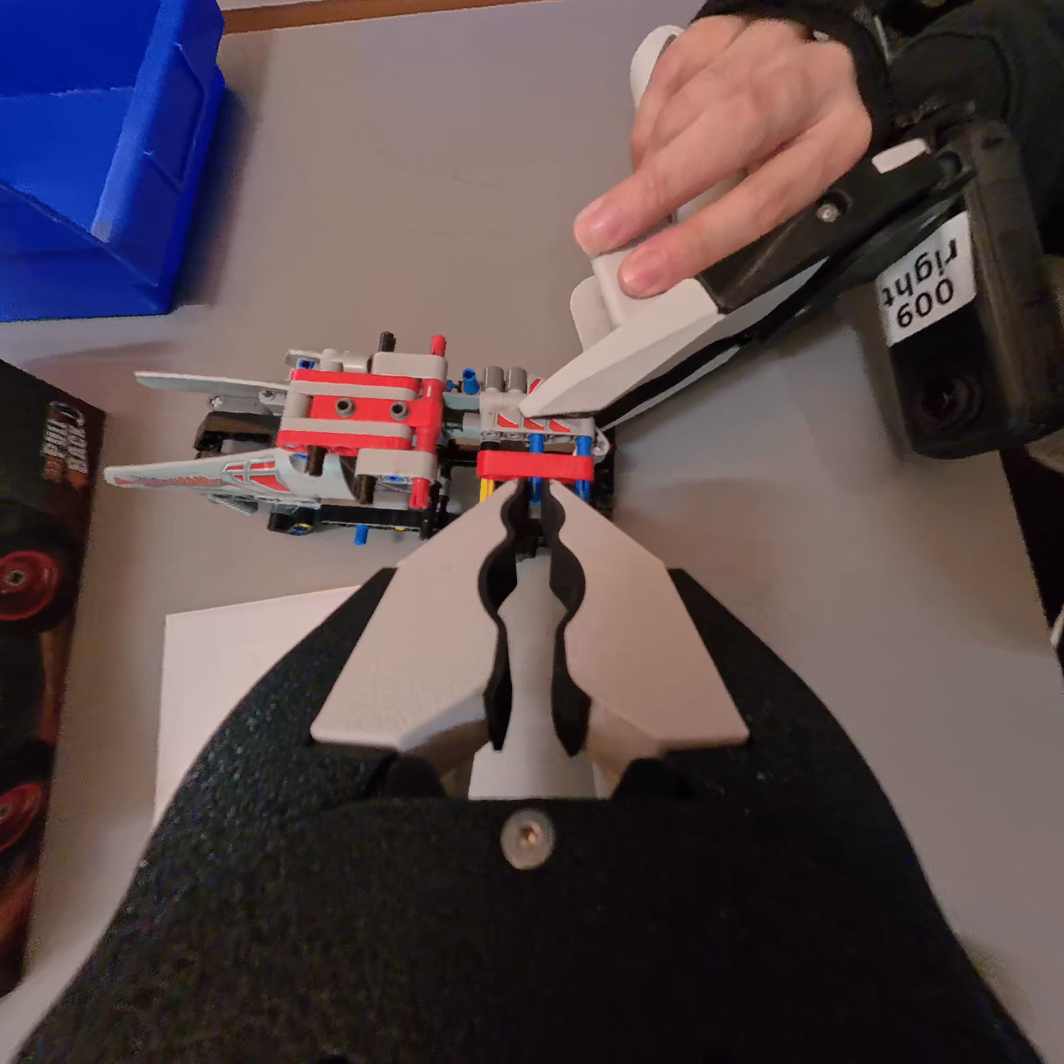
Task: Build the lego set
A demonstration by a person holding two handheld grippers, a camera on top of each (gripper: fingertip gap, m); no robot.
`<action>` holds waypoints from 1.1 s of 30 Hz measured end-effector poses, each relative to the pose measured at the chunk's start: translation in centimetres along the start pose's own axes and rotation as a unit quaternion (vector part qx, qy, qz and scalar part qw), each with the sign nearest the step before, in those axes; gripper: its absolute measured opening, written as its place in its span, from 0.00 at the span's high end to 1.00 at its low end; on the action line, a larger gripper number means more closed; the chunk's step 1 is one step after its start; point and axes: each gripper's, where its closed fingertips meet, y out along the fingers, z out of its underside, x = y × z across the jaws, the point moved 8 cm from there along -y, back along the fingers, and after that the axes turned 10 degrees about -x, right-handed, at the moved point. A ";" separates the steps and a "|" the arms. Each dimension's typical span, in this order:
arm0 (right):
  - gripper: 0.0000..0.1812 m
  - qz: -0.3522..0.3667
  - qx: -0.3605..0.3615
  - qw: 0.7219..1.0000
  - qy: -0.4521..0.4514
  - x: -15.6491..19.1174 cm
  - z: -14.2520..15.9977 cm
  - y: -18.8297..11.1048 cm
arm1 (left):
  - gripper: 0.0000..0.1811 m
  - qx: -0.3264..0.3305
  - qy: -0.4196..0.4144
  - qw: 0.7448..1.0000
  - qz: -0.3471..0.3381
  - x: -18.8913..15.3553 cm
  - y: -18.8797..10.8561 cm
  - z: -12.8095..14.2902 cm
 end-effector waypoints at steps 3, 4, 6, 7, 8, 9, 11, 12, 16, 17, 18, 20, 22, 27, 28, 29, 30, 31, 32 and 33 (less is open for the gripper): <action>0.85 -0.002 0.000 1.000 -0.004 0.0 0.0 0.0 | 0.99 0.014 0.061 0.998 -0.016 -0.3 0.0 -0.2; 0.85 -0.002 0.000 1.000 -0.006 0.0 -0.1 0.1 | 0.99 0.017 0.071 0.997 -0.019 -0.4 0.0 -0.2; 0.85 -0.003 0.004 1.000 -0.013 0.0 -0.1 0.1 | 0.99 0.018 0.071 0.997 -0.018 -0.3 0.0 -0.2; 0.85 -0.004 0.004 1.000 -0.014 0.0 -0.1 0.1 | 0.99 0.017 0.063 0.998 -0.015 -0.2 -0.1 -0.2; 0.85 -0.005 0.005 1.000 -0.012 -0.1 -0.1 0.1 | 0.99 0.015 0.052 0.998 -0.011 -0.2 -0.1 -0.2; 0.85 -0.006 0.005 1.000 -0.011 -0.1 -0.1 0.2 | 1.00 0.013 0.038 0.999 -0.009 -0.1 -0.2 -0.2; 0.85 -0.007 0.008 1.000 -0.014 -0.1 -0.2 0.2 | 1.00 0.004 0.003 1.000 0.001 0.2 -0.3 -0.2; 0.86 -0.008 0.009 1.000 -0.012 -0.1 -0.2 0.3 | 1.00 -0.003 -0.004 1.000 0.004 0.3 -0.3 -0.1; 0.85 -0.012 0.015 1.000 -0.015 -0.1 -0.1 0.3 | 0.99 -0.001 0.051 0.999 -0.013 0.1 -0.2 -0.2; 0.85 -0.012 0.015 1.000 -0.016 -0.1 -0.1 0.3 | 1.00 0.000 0.068 0.998 -0.017 0.0 -0.2 -0.3; 0.85 -0.012 0.015 1.000 -0.015 -0.1 -0.1 0.3 | 0.99 0.000 0.088 0.996 -0.021 -0.1 -0.2 -0.3; 0.86 -0.013 0.016 1.000 -0.014 -0.1 0.0 0.3 | 0.99 0.003 0.115 0.993 -0.030 -0.2 -0.2 -0.4; 0.86 -0.013 0.017 1.000 -0.016 -0.1 0.0 0.3 | 0.99 0.012 0.150 0.988 -0.041 -0.5 -0.1 -0.5; 0.86 -0.012 0.017 1.000 -0.004 -0.1 0.0 0.2 | 0.99 0.032 0.179 0.982 -0.061 -0.7 -0.1 -0.7; 0.86 -0.012 0.017 1.000 -0.004 -0.1 0.0 0.2 | 0.99 0.027 0.152 0.986 -0.056 -0.5 0.0 -0.7; 0.86 -0.011 0.019 1.000 -0.003 -0.1 0.0 0.2 | 1.00 0.016 0.118 0.992 -0.049 -0.2 0.0 -0.6; 0.86 -0.011 0.019 1.000 0.002 -0.1 0.1 0.1 | 1.00 0.002 0.082 0.996 -0.039 0.0 0.1 -0.4; 0.86 -0.011 0.019 1.000 0.004 -0.1 0.2 0.1 | 1.00 -0.009 0.042 0.999 -0.025 0.3 0.1 -0.2; 0.86 -0.010 0.017 1.000 0.002 -0.1 0.2 0.1 | 1.00 -0.020 0.000 1.000 -0.008 0.6 0.1 0.0; 0.86 -0.009 0.017 1.000 0.001 0.0 0.1 0.1 | 1.00 -0.037 -0.034 0.999 0.010 0.9 -0.1 0.1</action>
